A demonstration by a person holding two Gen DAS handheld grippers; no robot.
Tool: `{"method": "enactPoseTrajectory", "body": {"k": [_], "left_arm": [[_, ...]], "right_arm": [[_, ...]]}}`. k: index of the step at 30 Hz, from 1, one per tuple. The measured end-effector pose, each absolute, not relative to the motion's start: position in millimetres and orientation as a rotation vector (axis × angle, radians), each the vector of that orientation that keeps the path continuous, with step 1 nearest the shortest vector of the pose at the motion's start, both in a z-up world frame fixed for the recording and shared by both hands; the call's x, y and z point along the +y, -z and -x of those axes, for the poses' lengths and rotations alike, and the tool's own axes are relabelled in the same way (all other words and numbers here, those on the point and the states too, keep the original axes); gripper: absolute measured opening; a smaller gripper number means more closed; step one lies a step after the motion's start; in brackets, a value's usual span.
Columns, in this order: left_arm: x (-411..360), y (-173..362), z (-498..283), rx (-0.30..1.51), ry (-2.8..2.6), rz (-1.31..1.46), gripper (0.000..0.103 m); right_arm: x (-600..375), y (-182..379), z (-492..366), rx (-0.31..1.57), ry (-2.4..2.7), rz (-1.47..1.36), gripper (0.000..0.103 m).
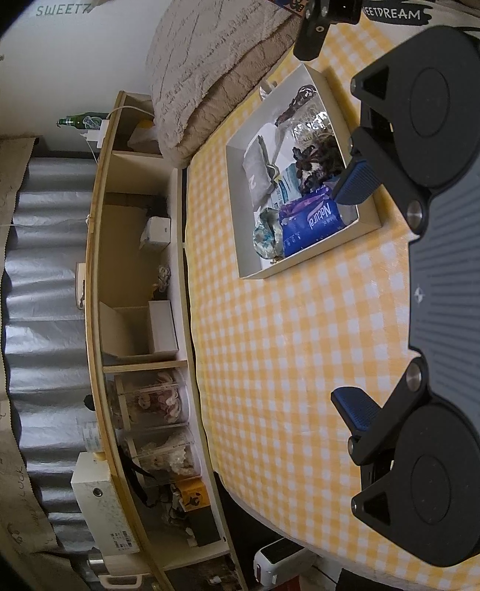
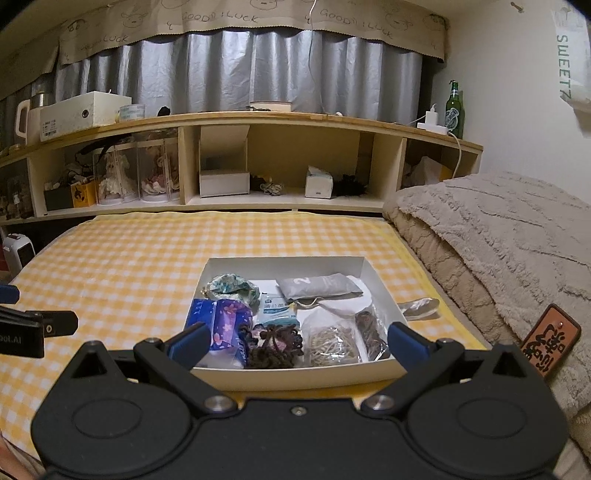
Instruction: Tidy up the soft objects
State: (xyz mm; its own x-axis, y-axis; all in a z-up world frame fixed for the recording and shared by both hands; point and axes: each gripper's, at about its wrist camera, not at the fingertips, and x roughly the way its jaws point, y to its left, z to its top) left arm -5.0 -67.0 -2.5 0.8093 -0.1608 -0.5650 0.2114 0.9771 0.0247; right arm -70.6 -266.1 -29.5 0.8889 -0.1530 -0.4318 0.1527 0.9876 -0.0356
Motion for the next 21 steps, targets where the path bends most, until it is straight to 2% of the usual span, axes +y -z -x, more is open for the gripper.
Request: {"method": "enactPoseTrajectory", "body": {"k": [21], "left_arm": [[-66.0,1.9,6.1,0.596,0.201,-0.088,0.103]], "right_arm": [[-264.2,30.3,72.0,0.447,0.162,-0.008,0.103]]}}
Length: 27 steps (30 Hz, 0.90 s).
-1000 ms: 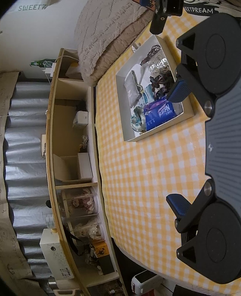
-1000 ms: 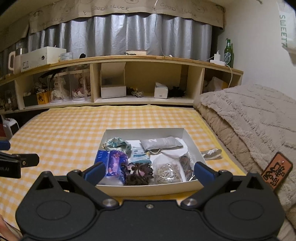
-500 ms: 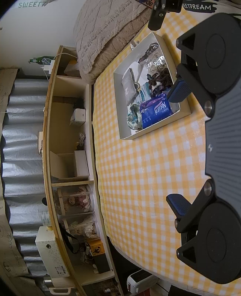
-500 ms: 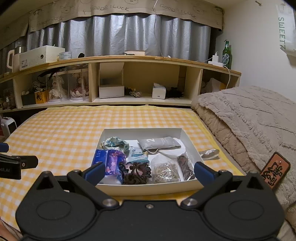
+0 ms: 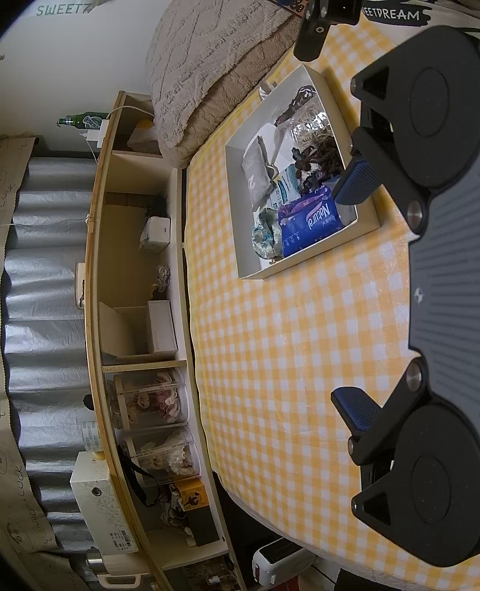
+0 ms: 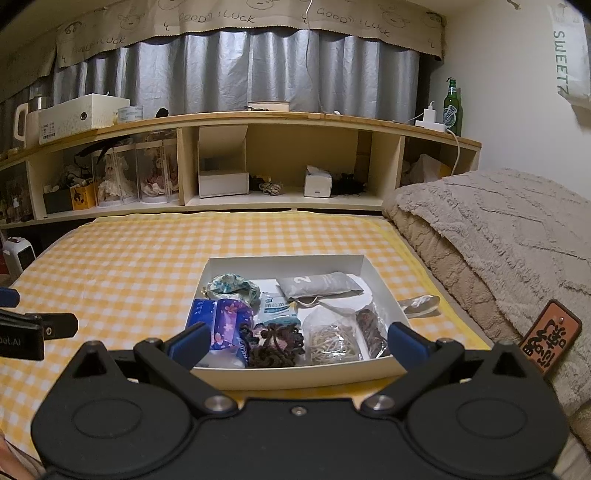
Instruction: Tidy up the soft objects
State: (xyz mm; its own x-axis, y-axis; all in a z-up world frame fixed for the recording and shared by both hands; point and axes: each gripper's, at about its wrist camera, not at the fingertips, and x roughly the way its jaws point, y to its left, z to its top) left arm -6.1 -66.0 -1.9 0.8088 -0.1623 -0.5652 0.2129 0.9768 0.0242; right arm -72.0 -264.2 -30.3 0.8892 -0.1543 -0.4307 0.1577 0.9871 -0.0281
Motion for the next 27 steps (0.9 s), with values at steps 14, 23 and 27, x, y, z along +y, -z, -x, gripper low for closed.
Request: {"method": "enactPoseTrajectory", "body": {"k": [14,23,27], "left_arm": [[-65.6,1.7,6.7,0.595,0.201,-0.086,0.103],[-65.2,1.7,6.8,0.595,0.200,-0.087,0.103],[-64.9,1.8,6.8,0.594,0.202,-0.087,0.103]], "right_arm": [[-262.8,30.4,72.6,0.447,0.163,-0.011,0.103],[-262.4,30.4,72.9,0.447,0.164,-0.013,0.103],[-262.5,30.5,72.8,0.447,0.163,-0.012,0.103]]}}
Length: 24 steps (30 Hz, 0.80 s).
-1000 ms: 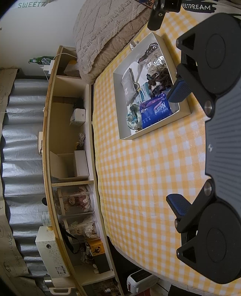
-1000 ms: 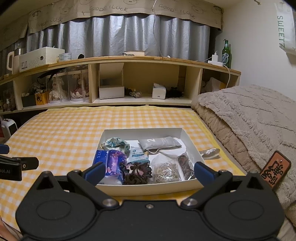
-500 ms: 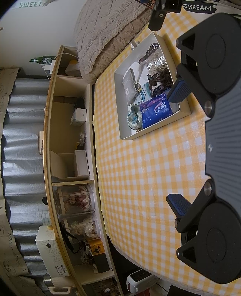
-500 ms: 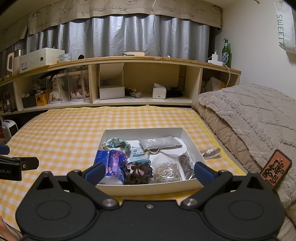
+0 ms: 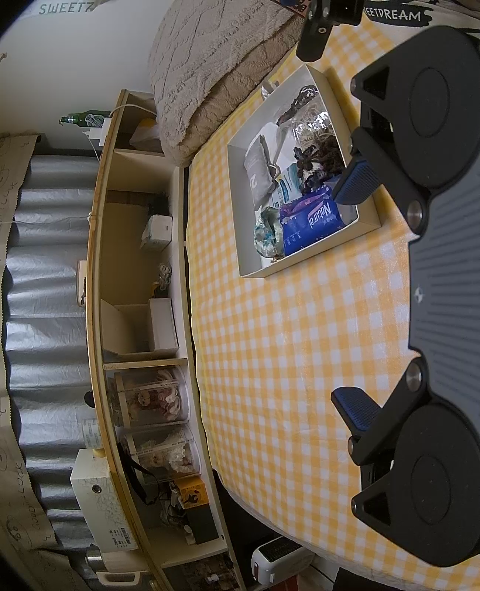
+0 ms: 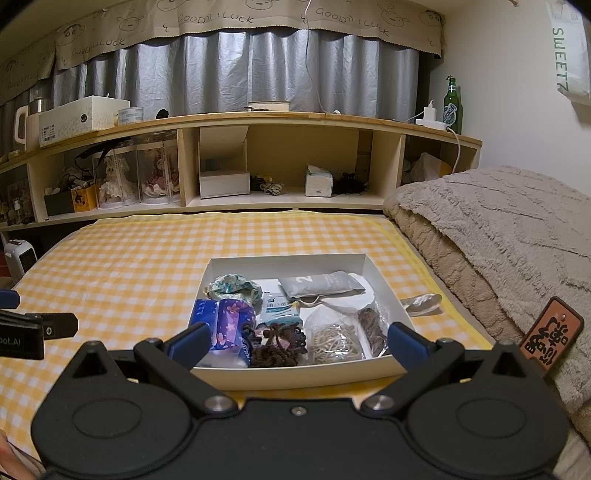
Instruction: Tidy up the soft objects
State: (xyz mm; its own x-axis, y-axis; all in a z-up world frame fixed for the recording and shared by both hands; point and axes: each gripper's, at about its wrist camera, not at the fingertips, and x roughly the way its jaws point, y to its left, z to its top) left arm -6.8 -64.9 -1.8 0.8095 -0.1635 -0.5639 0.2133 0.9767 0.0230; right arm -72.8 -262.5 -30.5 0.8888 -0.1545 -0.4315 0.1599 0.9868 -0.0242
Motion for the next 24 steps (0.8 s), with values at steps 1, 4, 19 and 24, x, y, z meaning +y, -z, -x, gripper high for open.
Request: {"method": "enactPoseTrajectory", "body": {"k": [1,4,19,24], "left_arm": [[-64.9,1.8,6.7,0.595,0.201,-0.087,0.103],[-64.7,1.7,6.8,0.595,0.201,-0.086,0.103],[-64.1,1.8,6.8,0.594,0.202,-0.086,0.103],[-63.7,1.7,6.8,0.594,0.202,-0.086,0.103]], "right_arm": [[-262.8,30.4,72.8,0.447,0.163,-0.013,0.103],[-260.9,30.7,73.3,0.448,0.163,-0.014,0.103],[-260.4,30.9,73.3,0.449,0.163,-0.016,0.103],[-261.3,30.8,73.3,0.448,0.163,-0.016,0.103]]}}
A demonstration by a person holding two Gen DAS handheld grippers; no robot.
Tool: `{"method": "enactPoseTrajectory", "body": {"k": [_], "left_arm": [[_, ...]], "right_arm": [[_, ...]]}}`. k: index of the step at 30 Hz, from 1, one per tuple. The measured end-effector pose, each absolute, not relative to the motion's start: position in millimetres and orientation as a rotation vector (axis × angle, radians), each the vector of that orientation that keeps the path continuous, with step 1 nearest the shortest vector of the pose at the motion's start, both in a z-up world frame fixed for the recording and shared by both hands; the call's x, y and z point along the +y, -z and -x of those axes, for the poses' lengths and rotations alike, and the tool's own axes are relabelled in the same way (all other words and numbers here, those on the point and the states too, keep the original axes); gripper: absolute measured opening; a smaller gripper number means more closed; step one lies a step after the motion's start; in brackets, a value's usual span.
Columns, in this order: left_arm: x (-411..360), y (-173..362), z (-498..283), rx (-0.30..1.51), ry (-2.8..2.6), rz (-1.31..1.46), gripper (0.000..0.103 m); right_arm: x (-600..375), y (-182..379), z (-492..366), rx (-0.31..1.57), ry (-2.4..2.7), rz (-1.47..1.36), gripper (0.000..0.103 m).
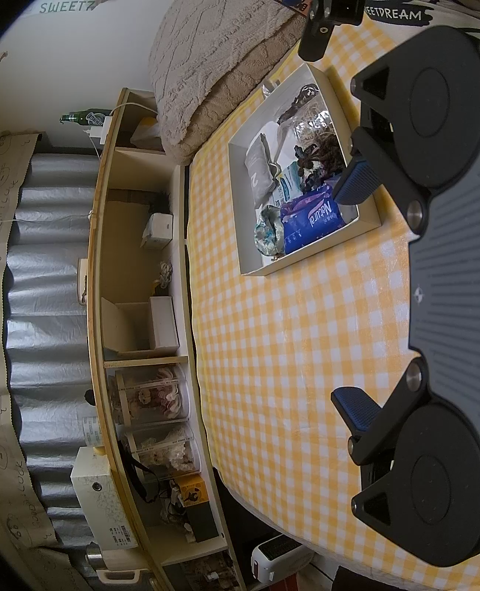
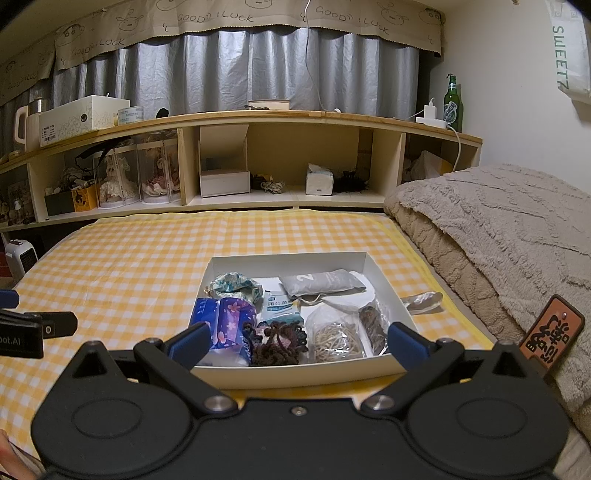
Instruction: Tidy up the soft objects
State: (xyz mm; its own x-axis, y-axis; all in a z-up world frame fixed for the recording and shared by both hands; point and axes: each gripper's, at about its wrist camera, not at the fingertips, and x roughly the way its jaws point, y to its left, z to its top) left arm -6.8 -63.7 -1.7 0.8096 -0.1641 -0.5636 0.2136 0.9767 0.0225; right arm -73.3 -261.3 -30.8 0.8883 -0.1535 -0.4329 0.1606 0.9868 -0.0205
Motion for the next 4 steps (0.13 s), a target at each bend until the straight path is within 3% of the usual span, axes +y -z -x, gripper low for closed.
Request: {"method": "enactPoseTrajectory", "body": {"k": [4], "left_arm": [[-63.6,1.9,6.7,0.594,0.202,-0.087,0.103]], "right_arm": [[-260.2,31.0,73.7,0.449,0.164,-0.017,0.103]]}}
